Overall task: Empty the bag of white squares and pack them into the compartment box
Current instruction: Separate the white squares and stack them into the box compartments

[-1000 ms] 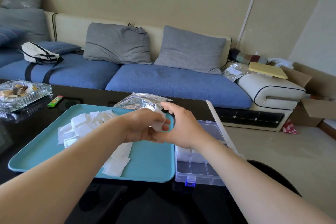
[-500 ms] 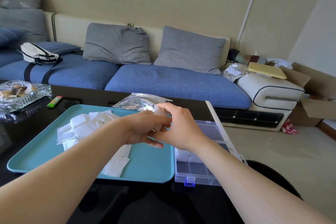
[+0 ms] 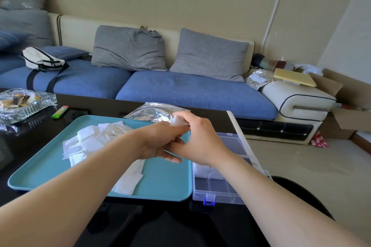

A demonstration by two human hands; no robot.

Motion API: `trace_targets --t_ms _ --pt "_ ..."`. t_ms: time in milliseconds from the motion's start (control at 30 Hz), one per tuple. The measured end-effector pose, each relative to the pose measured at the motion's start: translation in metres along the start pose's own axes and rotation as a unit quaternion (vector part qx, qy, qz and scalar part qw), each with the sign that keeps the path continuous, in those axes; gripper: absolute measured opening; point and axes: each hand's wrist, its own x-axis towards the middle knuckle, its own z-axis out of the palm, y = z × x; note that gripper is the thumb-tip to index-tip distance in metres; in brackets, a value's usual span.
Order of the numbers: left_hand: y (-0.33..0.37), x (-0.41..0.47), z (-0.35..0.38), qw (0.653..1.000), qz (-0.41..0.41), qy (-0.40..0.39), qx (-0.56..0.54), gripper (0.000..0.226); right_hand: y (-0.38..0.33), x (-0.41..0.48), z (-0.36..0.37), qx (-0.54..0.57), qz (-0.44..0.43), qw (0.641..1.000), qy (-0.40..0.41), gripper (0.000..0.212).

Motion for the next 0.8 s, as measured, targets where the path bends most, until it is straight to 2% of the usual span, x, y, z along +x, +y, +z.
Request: trace_targets --t_ms 133,233,333,433,500,567,633,700,800 --pt "0.000 0.000 -0.002 0.997 0.008 -0.004 0.073 0.024 0.001 0.001 -0.003 0.026 0.018 0.999 -0.027 0.028" --pt "-0.001 0.000 -0.001 0.994 0.017 -0.020 0.107 0.024 0.005 0.006 -0.001 0.028 0.045 0.998 0.015 0.026" --pt "-0.004 0.000 -0.001 0.992 0.030 -0.020 0.124 0.025 0.008 0.006 -0.003 0.010 0.024 0.999 0.030 0.027" --pt "-0.007 0.002 0.002 0.984 0.058 0.011 0.166 0.014 0.009 0.007 -0.009 0.035 0.050 0.997 0.035 0.028" --pt "-0.010 0.006 0.007 0.973 0.083 0.044 0.212 0.023 0.009 0.008 -0.018 0.047 0.099 0.992 0.062 0.027" --pt "-0.016 0.008 0.014 0.945 0.121 0.085 0.290 0.030 0.013 0.006 -0.030 0.042 0.159 0.983 0.083 0.027" --pt "-0.023 0.009 0.021 0.881 0.191 0.125 0.415 0.025 0.020 -0.001 -0.044 0.024 0.221 0.971 0.088 0.026" --pt "-0.030 0.010 0.030 0.828 0.267 0.122 0.477 0.018 0.029 -0.010 -0.055 -0.027 0.257 0.964 0.069 0.025" --pt "-0.033 0.009 0.047 0.784 0.330 0.094 0.517 0.021 0.044 -0.023 -0.068 -0.091 0.286 0.953 0.045 0.027"
